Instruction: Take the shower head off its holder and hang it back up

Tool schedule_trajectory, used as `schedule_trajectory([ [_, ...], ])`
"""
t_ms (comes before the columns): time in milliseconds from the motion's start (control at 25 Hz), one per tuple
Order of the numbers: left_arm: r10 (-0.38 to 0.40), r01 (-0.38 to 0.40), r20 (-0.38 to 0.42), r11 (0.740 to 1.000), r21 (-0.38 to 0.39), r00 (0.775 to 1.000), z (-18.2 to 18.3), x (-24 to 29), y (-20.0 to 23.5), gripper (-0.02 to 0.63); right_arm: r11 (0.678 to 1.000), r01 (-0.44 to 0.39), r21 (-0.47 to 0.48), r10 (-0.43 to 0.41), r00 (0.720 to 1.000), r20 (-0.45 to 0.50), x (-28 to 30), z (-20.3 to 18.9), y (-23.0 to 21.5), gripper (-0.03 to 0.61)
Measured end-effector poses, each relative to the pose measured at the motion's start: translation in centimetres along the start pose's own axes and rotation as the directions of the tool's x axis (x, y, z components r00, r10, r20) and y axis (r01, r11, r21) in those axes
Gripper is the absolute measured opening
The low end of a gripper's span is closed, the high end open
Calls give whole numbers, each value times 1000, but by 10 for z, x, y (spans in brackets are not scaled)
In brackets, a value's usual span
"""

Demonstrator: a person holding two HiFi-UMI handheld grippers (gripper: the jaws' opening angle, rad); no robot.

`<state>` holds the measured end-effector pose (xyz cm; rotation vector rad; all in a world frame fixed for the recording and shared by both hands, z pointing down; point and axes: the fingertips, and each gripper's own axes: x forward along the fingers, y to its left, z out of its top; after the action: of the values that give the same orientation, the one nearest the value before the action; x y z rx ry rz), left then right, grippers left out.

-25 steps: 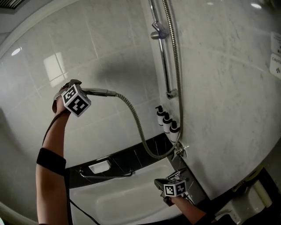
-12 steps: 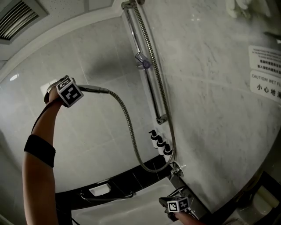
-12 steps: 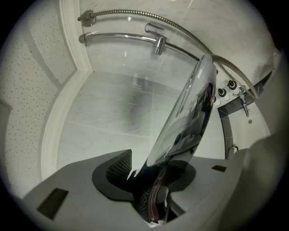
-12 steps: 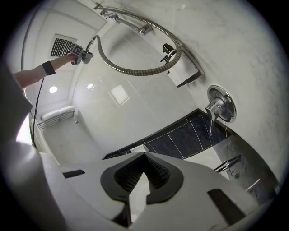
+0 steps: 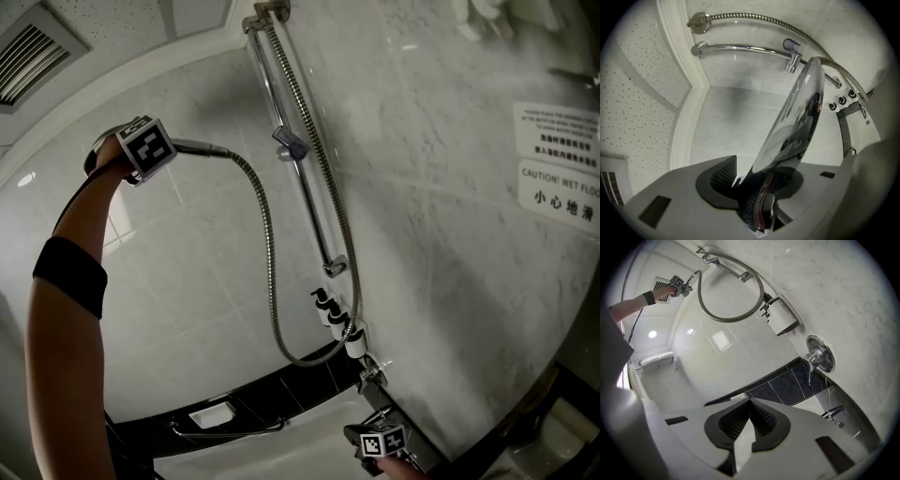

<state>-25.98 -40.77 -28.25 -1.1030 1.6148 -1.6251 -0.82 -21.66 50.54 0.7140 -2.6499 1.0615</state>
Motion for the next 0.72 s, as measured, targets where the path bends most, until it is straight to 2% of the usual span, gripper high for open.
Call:
schedule_trajectory([
  [320, 29, -28, -16, 999, 35, 999, 42, 3, 20, 173, 1000, 11, -7, -11, 999, 33, -15, 18, -15, 17],
  [720, 77, -75, -15, 994, 76, 997, 83, 5, 38, 173, 999, 37, 29, -38, 998, 53, -22, 25, -47, 17],
])
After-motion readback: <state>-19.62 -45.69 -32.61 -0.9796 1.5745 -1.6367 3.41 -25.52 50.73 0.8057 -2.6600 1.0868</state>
